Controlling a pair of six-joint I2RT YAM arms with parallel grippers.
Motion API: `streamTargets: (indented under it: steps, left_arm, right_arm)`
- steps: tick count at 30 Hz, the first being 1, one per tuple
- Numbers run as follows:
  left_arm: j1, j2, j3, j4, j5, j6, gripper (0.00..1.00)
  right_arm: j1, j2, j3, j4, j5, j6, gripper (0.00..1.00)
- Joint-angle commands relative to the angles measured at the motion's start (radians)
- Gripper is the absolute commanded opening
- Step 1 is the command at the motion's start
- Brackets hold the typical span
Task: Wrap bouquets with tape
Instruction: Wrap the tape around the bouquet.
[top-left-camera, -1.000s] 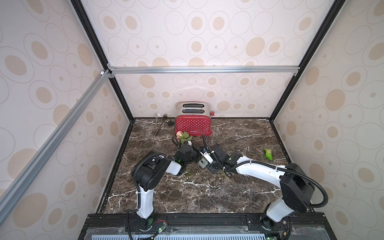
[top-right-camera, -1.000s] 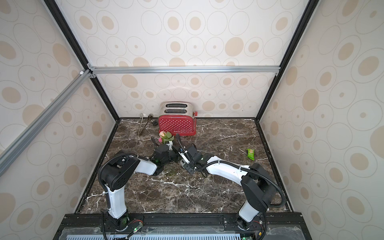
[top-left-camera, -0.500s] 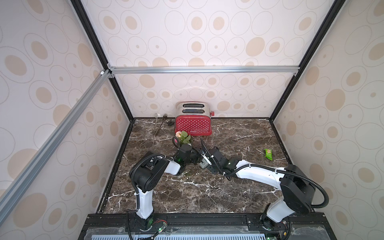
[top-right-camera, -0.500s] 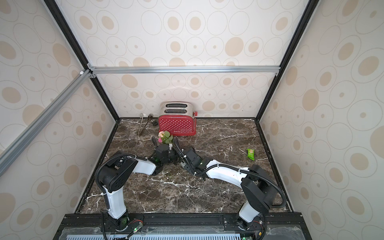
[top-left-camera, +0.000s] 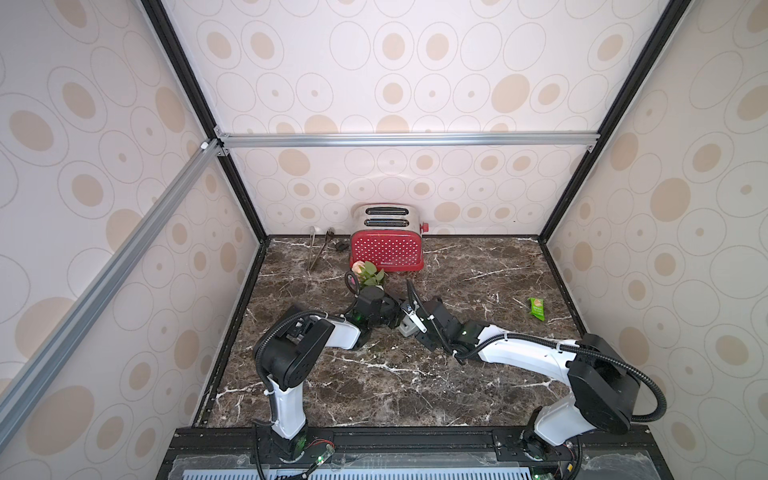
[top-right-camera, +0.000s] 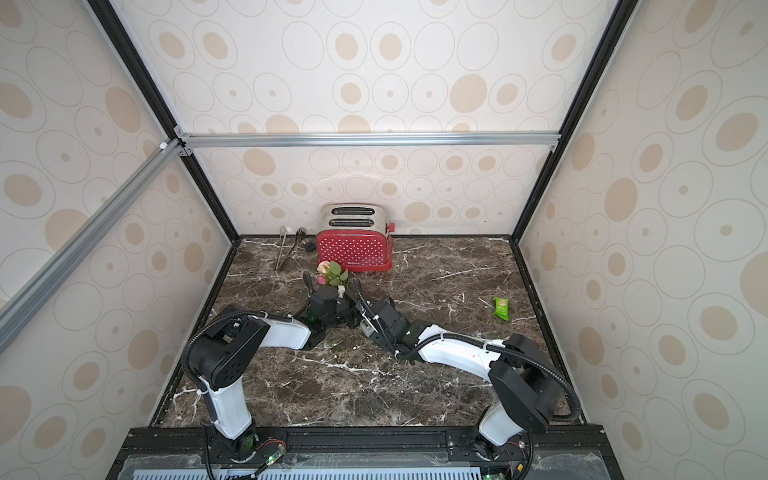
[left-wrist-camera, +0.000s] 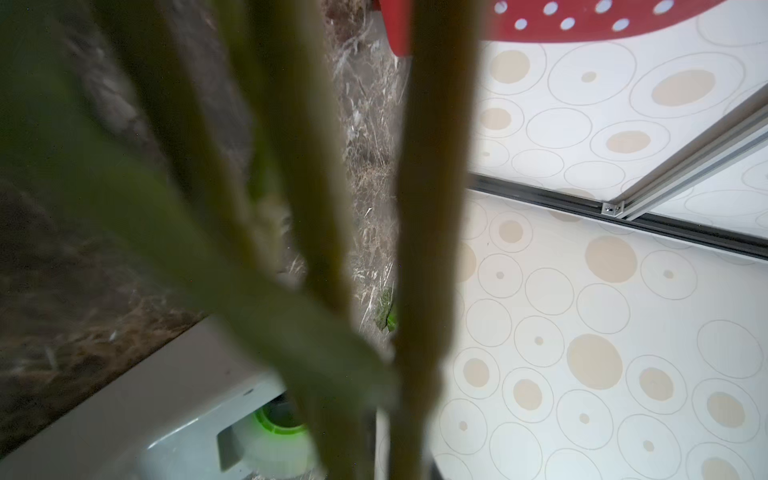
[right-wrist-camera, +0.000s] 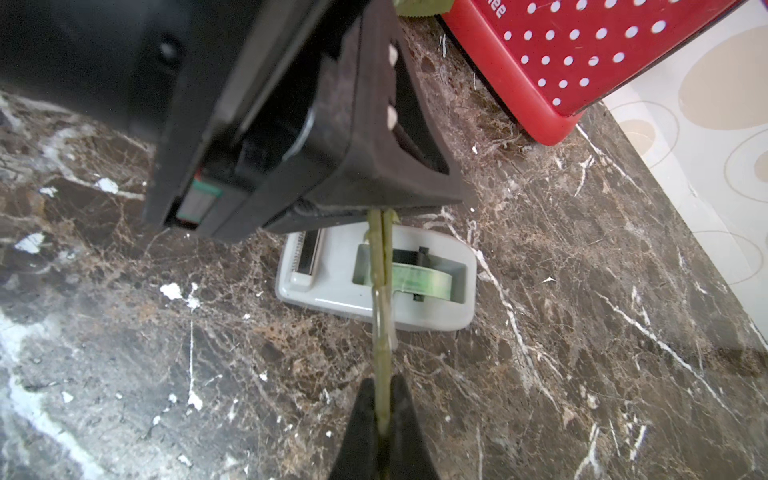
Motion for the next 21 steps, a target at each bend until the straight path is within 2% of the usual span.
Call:
streamTargets:
  steps: [1,2,3,7,11,16,18,21]
  left_arm:
    - [-0.012,-0.035,0.033,-0.038,-0.035,0.039,0.00]
    - [-0.018,-0.040,0.031,-0.042,-0.050,0.052,0.00]
    - [-0.022,-0.045,0.026,-0.040,-0.064,0.065,0.00]
    - [-0.038,-0.060,0.015,-0.031,-0.126,0.130,0.00]
    - [-0.053,-0.070,0.010,-0.029,-0.186,0.193,0.00]
    - [-0.071,-0.063,-0.022,0.071,-0.240,0.264,0.00]
    - [-0.076,-0.052,-0.036,0.131,-0.250,0.281,0.00]
    - [-0.078,-0.038,-0.052,0.203,-0.249,0.298,0.00]
  right_arm:
    - [-0.009,-0.033,-0.013,0.059,-0.079,0.044,0.28]
    - [-0.019,-0.037,-0.009,0.045,-0.121,0.076,0.41]
    - [-0.034,-0.041,-0.006,0.033,-0.171,0.108,0.46]
    - [-0.143,-0.068,-0.015,0.017,-0.459,0.247,0.57]
    - [-0.250,-0.053,-0.001,-0.007,-0.751,0.347,0.59]
    - [-0.378,0.027,0.008,0.019,-1.102,0.456,0.59]
    - [-0.398,0.054,0.014,0.031,-1.183,0.476,0.59]
    - [-0.412,0.084,0.025,0.016,-1.213,0.475,0.58]
